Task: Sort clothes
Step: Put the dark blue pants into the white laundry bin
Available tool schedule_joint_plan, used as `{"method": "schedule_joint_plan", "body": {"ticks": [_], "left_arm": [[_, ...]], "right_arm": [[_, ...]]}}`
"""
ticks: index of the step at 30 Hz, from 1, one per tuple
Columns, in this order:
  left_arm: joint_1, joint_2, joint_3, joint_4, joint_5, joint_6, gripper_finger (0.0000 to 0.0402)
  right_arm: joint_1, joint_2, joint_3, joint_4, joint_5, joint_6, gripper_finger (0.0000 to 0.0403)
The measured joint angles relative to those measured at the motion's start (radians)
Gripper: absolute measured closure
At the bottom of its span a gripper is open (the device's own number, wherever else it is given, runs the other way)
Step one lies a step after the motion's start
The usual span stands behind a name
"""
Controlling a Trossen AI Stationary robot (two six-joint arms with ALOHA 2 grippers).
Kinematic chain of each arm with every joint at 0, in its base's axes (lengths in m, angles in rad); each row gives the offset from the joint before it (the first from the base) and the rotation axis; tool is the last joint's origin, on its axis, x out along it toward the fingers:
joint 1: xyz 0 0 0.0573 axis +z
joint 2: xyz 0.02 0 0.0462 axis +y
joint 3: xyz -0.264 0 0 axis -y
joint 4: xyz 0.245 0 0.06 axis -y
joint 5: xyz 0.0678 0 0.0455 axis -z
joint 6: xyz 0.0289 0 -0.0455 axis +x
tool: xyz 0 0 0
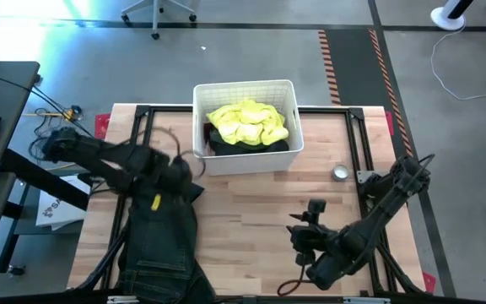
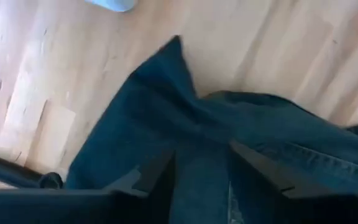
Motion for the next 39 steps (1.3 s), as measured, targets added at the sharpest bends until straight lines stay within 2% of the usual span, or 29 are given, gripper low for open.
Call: {"method": "schedule_joint_plan", "body": {"ticks": [6,12,17,22,27,35,39], "left_arm": [[0.218,0.007,0.0,-0.007,0.114,0.144,0.0206],[0.307,0.021,-0.098,-0.008,0.218,0.255,0.0183],[0.319,0.021,-0.238,-0.004,0.239,0.283,0.0182],[0.319,0.021,-0.355,0.083,0.246,0.261,0.0182],[0.318,0.018,-0.468,0.202,0.345,0.257,0.0182],[0.317,0.02,-0.588,0.343,0.358,0.256,0.0183],[0.317,0.021,-0.566,0.283,0.405,0.272,0.0185]], "right_arm": [[0.011,0.0,-0.047,0.003,0.001,0.083,0.0236],[0.037,0.0,-0.087,0.008,0.009,0.158,0.0236],[0.073,0.0,-0.102,0.008,0.038,0.203,0.0236],[0.098,-0.001,-0.102,0.012,0.068,0.202,0.0236],[0.099,-0.001,-0.102,0.021,0.077,0.202,0.0236],[0.099,-0.001,-0.102,0.022,0.077,0.201,0.0236],[0.098,-0.001,-0.102,0.023,0.076,0.2,0.0236]]}}
